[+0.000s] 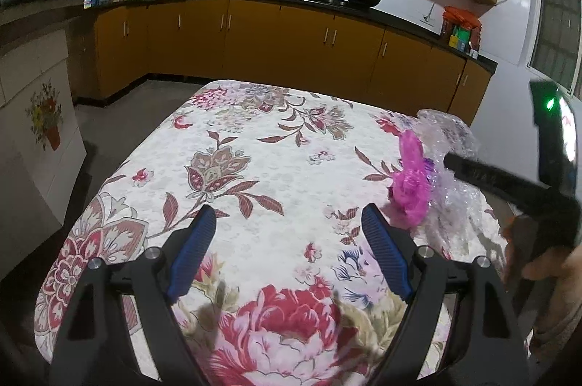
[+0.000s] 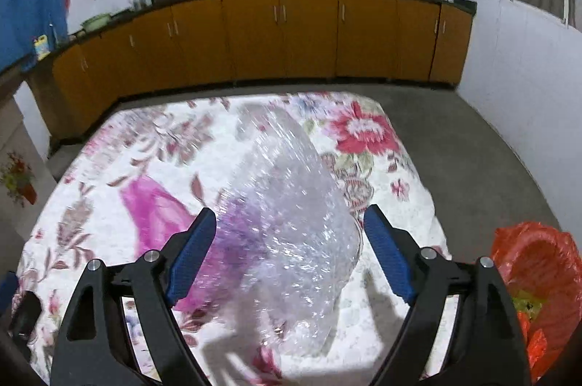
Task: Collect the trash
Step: 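Grasp the pink bag with the left tool while the right tool grasps bubble wrap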
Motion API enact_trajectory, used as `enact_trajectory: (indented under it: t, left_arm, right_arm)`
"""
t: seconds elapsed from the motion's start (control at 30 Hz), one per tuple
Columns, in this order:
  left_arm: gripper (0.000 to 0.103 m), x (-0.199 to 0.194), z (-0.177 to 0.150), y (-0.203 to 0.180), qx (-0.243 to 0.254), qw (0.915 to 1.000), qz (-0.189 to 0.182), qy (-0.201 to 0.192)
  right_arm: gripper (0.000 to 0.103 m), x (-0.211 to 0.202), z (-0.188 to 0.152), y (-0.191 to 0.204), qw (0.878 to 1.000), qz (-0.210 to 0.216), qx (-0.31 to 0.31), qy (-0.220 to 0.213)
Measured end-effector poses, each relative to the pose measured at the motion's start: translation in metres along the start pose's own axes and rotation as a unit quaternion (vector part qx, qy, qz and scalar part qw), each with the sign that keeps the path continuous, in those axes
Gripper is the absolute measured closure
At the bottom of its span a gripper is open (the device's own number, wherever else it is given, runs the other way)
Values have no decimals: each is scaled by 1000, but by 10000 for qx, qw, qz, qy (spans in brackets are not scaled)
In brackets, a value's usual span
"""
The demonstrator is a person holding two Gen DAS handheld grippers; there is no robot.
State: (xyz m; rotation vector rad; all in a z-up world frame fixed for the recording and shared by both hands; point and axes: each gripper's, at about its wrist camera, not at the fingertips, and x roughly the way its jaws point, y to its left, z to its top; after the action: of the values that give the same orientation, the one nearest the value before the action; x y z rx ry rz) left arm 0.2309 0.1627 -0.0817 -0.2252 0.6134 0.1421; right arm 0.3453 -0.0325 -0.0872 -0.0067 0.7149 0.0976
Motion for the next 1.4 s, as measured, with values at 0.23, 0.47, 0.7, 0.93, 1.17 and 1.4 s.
enact_trajectory:
  t: [0.23, 0.47, 0.7, 0.93, 1.17, 1.4]
  left_arm:
    - [22, 8, 0, -7, -39, 9999, -114, 73]
    - [22, 14, 3, -30, 71, 9995, -299, 97]
    - [22, 25, 10, -68, 270, 9975, -635, 164]
    - [22, 48, 14, -114, 605, 9937, -895, 307]
    - [38, 89, 20, -137, 764, 9930, -652, 615]
    - [85, 108, 19, -133, 665, 9917, -646, 892]
  right_arm:
    - [92, 20, -20, -9, 9985, 153, -132, 515]
    - [97, -6, -30, -27, 9989, 338, -19, 312]
    - [98, -38, -35, -58, 9996, 275, 83, 46]
    - [98, -67, -40, -95, 9987, 283, 396, -178]
    - [98, -97, -46, -123, 9972, 288, 581, -375]
    - [99, -120, -48, -138, 9964, 215, 580, -574]
